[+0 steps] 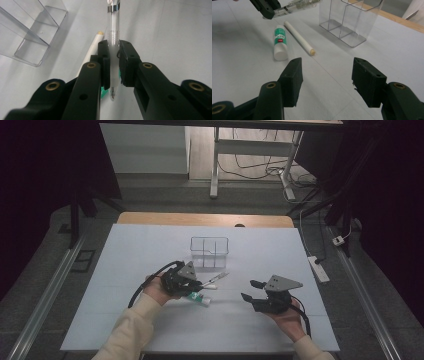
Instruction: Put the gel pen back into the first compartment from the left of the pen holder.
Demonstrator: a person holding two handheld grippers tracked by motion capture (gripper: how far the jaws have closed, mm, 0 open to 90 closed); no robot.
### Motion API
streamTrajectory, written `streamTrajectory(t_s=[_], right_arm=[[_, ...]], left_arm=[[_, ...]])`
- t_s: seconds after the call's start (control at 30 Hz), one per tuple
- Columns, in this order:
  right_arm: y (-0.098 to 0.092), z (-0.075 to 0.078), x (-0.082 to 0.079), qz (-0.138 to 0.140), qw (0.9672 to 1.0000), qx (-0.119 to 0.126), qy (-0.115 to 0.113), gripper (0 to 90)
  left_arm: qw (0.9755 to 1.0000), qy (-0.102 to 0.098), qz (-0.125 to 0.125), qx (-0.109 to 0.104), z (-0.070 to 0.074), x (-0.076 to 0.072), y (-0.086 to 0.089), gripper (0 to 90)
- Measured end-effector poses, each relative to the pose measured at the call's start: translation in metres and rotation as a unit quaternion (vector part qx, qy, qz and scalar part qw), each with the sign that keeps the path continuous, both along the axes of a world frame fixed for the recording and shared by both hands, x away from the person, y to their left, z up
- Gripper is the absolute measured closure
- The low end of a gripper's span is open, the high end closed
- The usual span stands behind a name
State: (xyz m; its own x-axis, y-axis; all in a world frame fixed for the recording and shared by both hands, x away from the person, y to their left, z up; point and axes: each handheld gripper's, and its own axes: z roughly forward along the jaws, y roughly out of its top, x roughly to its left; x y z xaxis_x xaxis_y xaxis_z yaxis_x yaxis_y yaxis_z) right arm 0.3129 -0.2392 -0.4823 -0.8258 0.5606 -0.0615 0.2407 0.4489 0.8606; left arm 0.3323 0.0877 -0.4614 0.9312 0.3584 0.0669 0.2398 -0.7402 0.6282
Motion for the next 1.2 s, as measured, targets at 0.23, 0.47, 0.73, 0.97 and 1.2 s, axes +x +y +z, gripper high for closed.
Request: streamTrajectory(t_s=[0.23, 0.47, 0.73, 0.97, 1.2], right_arm=[[0.010, 0.003, 0.001, 0.012, 0.9999, 0.003, -0.006, 41.4], [0.018, 0.008, 0.001, 0.018, 0.9998, 0.003, -0.012, 41.5], [0.028, 0.017, 0.002, 0.029, 0.9993, 0.009, -0.022, 41.4], [0.037, 0.021, 0.002, 0.038, 0.9987, 0.000, -0.033, 41.4], [0.045, 0.026, 0.003, 0.038, 0.9983, -0.012, -0.041, 41.4]], left_arm=[[1.0000, 0.001, 0.001, -0.003, 0.001, 0.001, -0.006, 79.6], [1.0000, -0.002, 0.006, -0.002, 0.004, 0.002, -0.012, 79.6], [0.9999, -0.001, 0.010, 0.006, 0.005, 0.005, -0.020, 79.6], [0.9999, 0.004, 0.010, 0.008, 0.003, 0.006, -0.025, 79.6], [0.9999, 0.007, 0.004, 0.010, 0.002, 0.007, -0.030, 79.6]])
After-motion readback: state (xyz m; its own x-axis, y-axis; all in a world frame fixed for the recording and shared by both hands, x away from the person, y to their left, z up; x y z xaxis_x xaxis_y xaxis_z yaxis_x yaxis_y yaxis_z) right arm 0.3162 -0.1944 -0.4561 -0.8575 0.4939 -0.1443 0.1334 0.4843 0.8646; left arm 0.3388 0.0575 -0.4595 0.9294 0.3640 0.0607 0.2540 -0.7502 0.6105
